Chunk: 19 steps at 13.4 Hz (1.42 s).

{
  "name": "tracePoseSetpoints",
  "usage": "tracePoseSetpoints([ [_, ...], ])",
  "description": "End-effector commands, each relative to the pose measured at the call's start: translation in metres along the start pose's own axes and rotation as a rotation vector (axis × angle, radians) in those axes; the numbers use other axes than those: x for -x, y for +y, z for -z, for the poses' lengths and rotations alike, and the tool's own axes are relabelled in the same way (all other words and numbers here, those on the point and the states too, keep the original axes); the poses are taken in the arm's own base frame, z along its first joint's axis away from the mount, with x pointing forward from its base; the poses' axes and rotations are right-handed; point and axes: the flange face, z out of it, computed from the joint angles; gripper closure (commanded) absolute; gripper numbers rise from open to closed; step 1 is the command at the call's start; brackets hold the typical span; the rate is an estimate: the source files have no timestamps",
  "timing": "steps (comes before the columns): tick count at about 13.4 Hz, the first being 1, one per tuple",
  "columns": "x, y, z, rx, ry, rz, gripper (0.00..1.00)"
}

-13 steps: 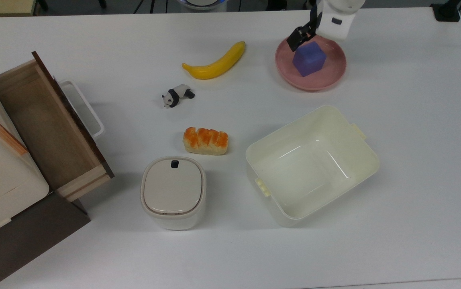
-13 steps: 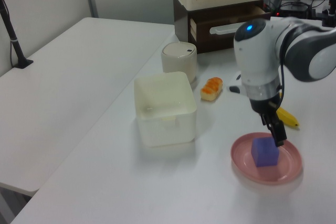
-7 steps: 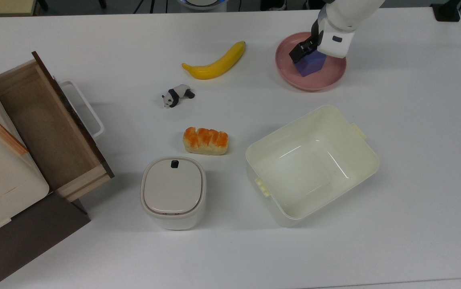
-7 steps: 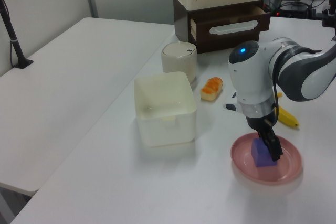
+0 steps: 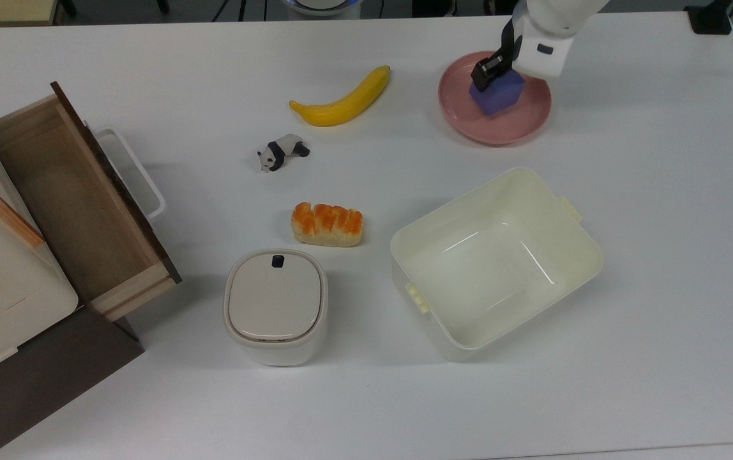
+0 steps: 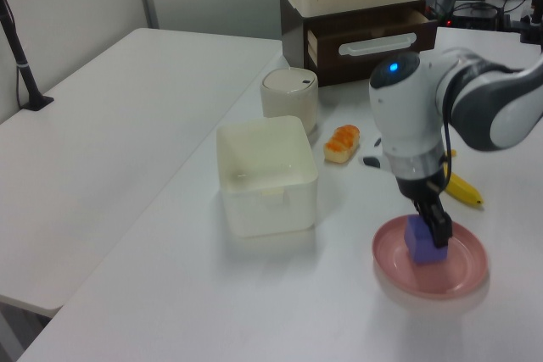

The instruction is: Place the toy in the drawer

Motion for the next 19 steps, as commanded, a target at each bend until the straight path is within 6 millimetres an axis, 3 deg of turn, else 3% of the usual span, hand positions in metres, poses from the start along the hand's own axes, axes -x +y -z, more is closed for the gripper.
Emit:
tracePoseSetpoints([
  [1,0.01,0.026,0.047,0.028,0.022,-0.059,0.92],
  [2,0.01,0.04,0.057,0.033,0.03,-0.081,0.92],
  [4,0.01,0.097,0.081,0.034,0.069,-0.161,0.92],
  [10,0.028,0.226,0.12,0.061,0.156,-0.278,0.92],
  [13,0.039,0.258,0.128,0.061,0.176,-0.3,0.92],
  [14,0.043,0.277,0.131,0.073,0.199,-0.318,0.92],
  [15,0.043,0.283,0.13,0.073,0.209,-0.324,0.91],
  [17,0.038,0.275,0.123,0.066,0.191,-0.31,0.91],
  [19,0.029,0.244,0.113,0.058,0.165,-0.267,0.9],
])
